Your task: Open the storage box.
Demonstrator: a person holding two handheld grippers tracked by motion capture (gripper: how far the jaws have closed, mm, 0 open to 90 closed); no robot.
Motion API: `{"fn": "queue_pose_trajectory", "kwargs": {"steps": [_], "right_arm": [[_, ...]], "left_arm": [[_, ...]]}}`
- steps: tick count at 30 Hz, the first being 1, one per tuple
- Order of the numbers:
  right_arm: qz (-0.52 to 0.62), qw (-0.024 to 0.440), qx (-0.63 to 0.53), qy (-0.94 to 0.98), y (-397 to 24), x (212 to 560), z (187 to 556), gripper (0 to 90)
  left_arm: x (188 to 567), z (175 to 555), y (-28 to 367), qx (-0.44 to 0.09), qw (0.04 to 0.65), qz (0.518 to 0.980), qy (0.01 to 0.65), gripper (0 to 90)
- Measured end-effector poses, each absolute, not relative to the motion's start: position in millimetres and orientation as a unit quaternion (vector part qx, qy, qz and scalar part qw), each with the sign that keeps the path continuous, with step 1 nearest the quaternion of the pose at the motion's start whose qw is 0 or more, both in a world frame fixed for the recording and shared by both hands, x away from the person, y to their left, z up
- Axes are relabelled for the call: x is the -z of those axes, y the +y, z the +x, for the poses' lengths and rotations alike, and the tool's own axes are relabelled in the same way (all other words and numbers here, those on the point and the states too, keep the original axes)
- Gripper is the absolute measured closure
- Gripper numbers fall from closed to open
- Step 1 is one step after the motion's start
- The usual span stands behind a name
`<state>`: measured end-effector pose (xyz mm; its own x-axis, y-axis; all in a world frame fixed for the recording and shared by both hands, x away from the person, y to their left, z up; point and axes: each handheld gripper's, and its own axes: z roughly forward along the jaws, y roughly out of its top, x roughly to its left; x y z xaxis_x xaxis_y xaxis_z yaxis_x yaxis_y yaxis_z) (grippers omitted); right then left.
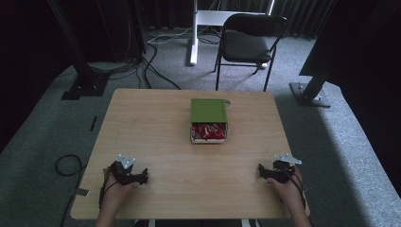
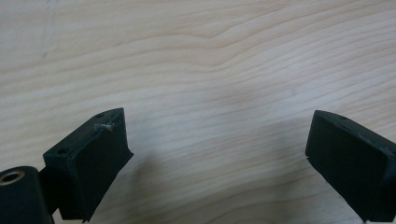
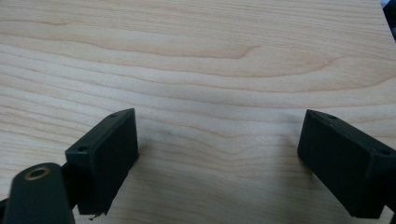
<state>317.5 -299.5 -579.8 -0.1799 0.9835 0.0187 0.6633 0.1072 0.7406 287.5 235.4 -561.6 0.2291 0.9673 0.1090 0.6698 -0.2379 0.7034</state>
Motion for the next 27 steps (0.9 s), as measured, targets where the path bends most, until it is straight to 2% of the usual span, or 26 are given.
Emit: {"fn": "queue_pose_trajectory", "kwargs": {"steps": [27], "right_arm": [[0.589,0.252,-0.317,0.699,-299.4,579.7,317.5,11.6]], "left_arm": [[537.8,309.4,158.4,-0.309,0.276,0.802,0.43,6.7]]}}
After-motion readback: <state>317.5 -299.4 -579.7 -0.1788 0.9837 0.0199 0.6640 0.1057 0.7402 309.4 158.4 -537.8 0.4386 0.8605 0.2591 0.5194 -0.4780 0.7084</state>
